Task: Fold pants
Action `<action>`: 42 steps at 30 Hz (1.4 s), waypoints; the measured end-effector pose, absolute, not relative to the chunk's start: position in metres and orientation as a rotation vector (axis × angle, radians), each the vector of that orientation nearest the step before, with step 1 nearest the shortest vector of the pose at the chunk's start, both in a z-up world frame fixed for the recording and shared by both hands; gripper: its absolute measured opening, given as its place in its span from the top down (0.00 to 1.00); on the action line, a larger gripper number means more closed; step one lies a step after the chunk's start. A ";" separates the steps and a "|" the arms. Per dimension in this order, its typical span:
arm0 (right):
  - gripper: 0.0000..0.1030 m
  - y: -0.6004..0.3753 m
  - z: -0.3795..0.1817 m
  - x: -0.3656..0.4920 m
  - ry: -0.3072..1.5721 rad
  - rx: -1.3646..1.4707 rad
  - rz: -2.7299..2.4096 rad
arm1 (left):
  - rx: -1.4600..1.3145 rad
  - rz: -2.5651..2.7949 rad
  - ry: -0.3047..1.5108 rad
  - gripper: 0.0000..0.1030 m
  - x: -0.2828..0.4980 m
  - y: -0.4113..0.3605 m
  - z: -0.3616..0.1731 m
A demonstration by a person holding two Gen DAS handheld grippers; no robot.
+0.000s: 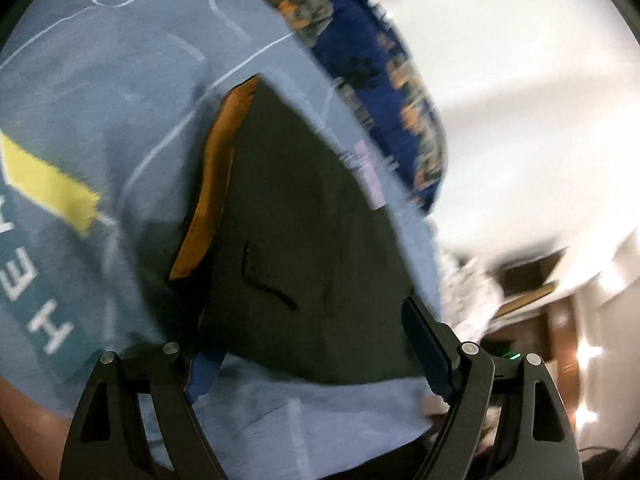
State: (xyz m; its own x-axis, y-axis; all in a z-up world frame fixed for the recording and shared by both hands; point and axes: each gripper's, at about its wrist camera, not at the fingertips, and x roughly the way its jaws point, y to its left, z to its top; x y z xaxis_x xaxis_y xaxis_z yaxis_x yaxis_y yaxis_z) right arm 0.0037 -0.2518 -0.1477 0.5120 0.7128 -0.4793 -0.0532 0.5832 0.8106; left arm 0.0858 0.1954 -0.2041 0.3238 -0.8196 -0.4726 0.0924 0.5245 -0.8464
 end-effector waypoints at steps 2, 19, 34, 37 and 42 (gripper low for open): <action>0.26 -0.250 -0.147 0.004 0.926 0.828 0.531 | -0.839 -0.707 1.015 0.21 0.084 0.197 -0.197; 0.23 -0.252 -0.154 0.004 0.929 0.843 0.529 | -0.516 -0.442 1.089 0.75 0.085 0.170 -0.198; 0.23 -0.263 -0.156 0.006 0.886 0.911 0.524 | -0.225 -0.463 0.859 0.76 0.060 0.115 -0.113; 0.23 -0.265 -0.154 0.008 0.868 0.937 0.530 | -0.165 -0.489 0.820 0.76 0.054 0.096 -0.099; 0.23 -0.266 -0.151 0.012 0.847 0.961 0.542 | -0.094 -0.528 0.772 0.77 0.047 0.065 -0.082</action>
State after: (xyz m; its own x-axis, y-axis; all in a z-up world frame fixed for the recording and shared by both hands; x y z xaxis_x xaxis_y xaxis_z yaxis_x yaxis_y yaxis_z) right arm 0.0122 -0.2658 -0.1505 0.5708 0.7288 -0.3782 -0.0374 0.4833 0.8747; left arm 0.0469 0.0647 -0.0819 0.5942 -0.4872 -0.6400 0.4202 0.8665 -0.2695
